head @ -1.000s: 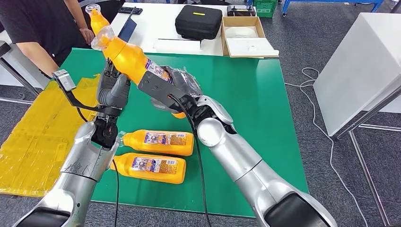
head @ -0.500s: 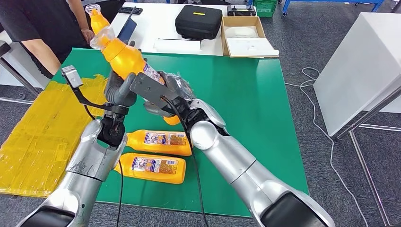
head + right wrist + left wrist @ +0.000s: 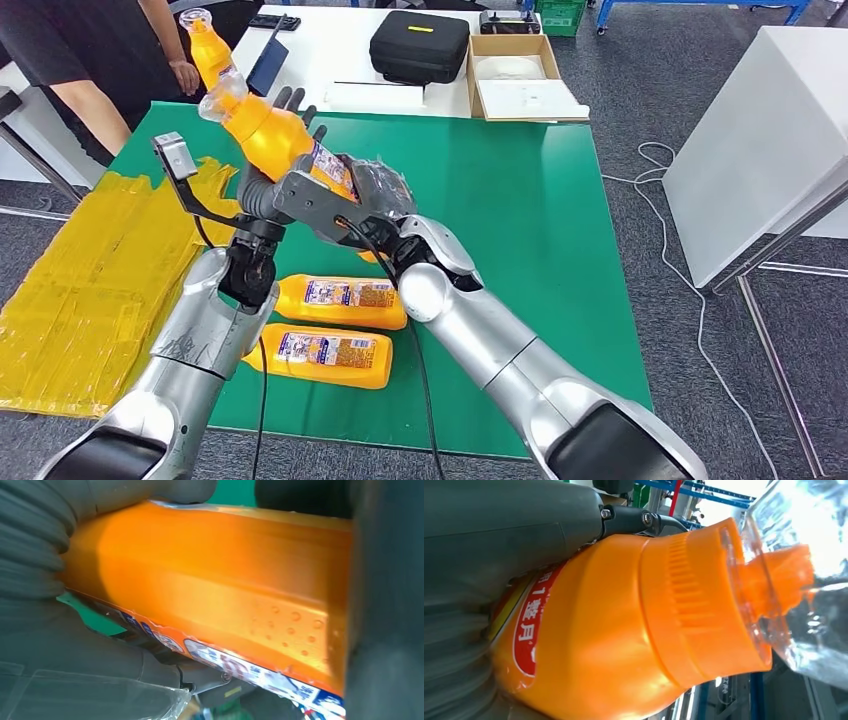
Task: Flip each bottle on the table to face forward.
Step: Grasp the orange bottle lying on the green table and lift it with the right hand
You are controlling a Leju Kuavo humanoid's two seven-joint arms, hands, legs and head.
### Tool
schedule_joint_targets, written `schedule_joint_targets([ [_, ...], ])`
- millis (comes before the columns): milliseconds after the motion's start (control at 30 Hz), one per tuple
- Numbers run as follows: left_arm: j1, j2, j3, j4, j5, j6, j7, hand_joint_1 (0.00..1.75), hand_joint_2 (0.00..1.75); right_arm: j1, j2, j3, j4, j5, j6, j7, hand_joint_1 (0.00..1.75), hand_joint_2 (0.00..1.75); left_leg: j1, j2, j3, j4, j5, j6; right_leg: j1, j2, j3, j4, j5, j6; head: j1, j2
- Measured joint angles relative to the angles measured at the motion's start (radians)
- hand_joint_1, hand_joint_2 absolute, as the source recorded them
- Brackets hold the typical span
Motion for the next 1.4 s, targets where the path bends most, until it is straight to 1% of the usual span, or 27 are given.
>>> schedule_joint_targets([
  [67,0.0,-0.002,0.0,0.0,-0.014,-0.008,0.0,0.0,1.75,0.002,0.0,-0.026,0.002,0.038,0.009,-0.003,1.72,1.75,0.0,0.0,0.0,0.0,0.0,0.0,0.0,0.0,0.0,0.0,0.0,0.0,0.0,0.0],
  [200,0.0,-0.01,0.0,0.0,-0.03,-0.013,0.0,1.75,1.75,0.009,0.0,-0.067,0.003,0.092,0.029,-0.015,1.71,1.75,0.0,0.0,0.0,0.0,0.0,0.0,0.0,0.0,0.0,0.0,0.0,0.0,0.0,0.0],
  [300,0.0,-0.014,0.0,0.0,-0.031,-0.02,0.0,1.75,1.75,0.017,0.003,-0.098,0.003,0.132,0.04,-0.028,1.71,1.75,0.0,0.0,0.0,0.0,0.0,0.0,0.0,0.0,0.0,0.0,0.0,0.0,0.0,0.0],
  [400,0.0,-0.015,0.0,0.0,-0.026,-0.026,0.0,1.75,1.75,0.023,0.007,-0.116,0.003,0.143,0.044,-0.033,1.71,1.75,0.0,0.0,0.0,0.0,0.0,0.0,0.0,0.0,0.0,0.0,0.0,0.0,0.0,0.0],
  [667,-0.001,-0.015,0.002,0.001,-0.016,-0.033,0.001,1.75,1.75,0.029,0.011,-0.136,0.003,0.153,0.047,-0.038,1.71,1.75,0.0,0.001,0.0,0.0,0.0,0.0,0.0,0.0,0.0,0.0,0.0,0.0,0.0,0.0],
  [867,-0.001,-0.015,0.01,0.011,0.014,-0.058,0.011,1.75,1.75,0.031,0.017,-0.147,0.013,0.169,0.048,-0.051,1.71,1.75,0.0,0.001,0.0,0.0,0.0,0.0,0.0,0.0,0.0,0.0,0.0,0.0,0.0,0.0],
  [967,-0.002,-0.015,0.015,0.021,0.031,-0.071,0.015,1.75,1.75,0.031,0.019,-0.154,0.022,0.176,0.048,-0.056,1.75,1.75,0.0,0.001,0.0,0.0,0.0,0.0,0.0,0.0,0.0,0.0,0.0,0.0,0.0,0.0],
  [1067,-0.005,-0.015,0.018,0.039,0.051,-0.089,0.015,1.75,1.75,0.032,0.02,-0.162,0.032,0.183,0.047,-0.063,1.73,1.75,0.0,0.001,0.0,0.0,0.0,0.0,0.0,0.0,0.0,0.0,0.0,0.0,0.0,0.0],
  [1100,-0.006,-0.015,0.019,0.045,0.059,-0.096,0.015,1.75,1.75,0.032,0.02,-0.163,0.035,0.186,0.047,-0.065,1.34,1.75,0.0,0.001,0.0,0.0,0.0,0.0,0.0,0.0,0.0,0.0,0.0,0.0,0.0,0.0],
  [1133,-0.007,-0.014,0.021,0.052,0.066,-0.103,0.015,1.75,1.75,0.032,0.02,-0.165,0.037,0.19,0.046,-0.067,0.9,1.75,0.0,0.001,0.0,0.0,0.0,0.0,0.0,0.0,0.0,0.0,0.0,0.0,0.0,0.0],
  [1200,-0.011,-0.012,0.026,0.068,0.082,-0.118,0.014,1.75,1.75,0.035,0.015,-0.168,0.042,0.196,0.039,-0.072,0.04,0.87,0.0,0.001,0.0,0.0,0.0,0.0,0.0,0.0,0.0,0.0,0.0,0.0,0.0,0.0],
  [1233,-0.014,-0.009,0.03,0.079,0.088,-0.126,0.011,1.75,1.75,0.038,0.012,-0.171,0.043,0.198,0.03,-0.076,0.0,0.44,0.0,0.001,0.0,0.0,0.0,0.0,0.0,0.0,0.0,0.0,0.0,0.0,0.0,0.0],
  [1267,-0.02,-0.005,0.035,0.09,0.089,-0.133,0.003,1.75,1.75,0.042,0.008,-0.176,0.042,0.2,0.021,-0.08,0.0,0.0,0.0,0.0,0.0,0.0,0.0,0.0,0.0,0.0,0.0,0.0,0.0,0.0,0.0,0.0],
  [1400,-0.056,0.019,0.061,0.148,0.047,-0.142,-0.053,1.75,1.75,0.081,-0.024,-0.217,-0.007,0.198,0.009,-0.085,0.0,0.0,0.0,-0.001,-0.001,0.0,0.0,0.0,0.0,0.0,0.0,0.0,0.0,0.0,0.0,0.0],
])
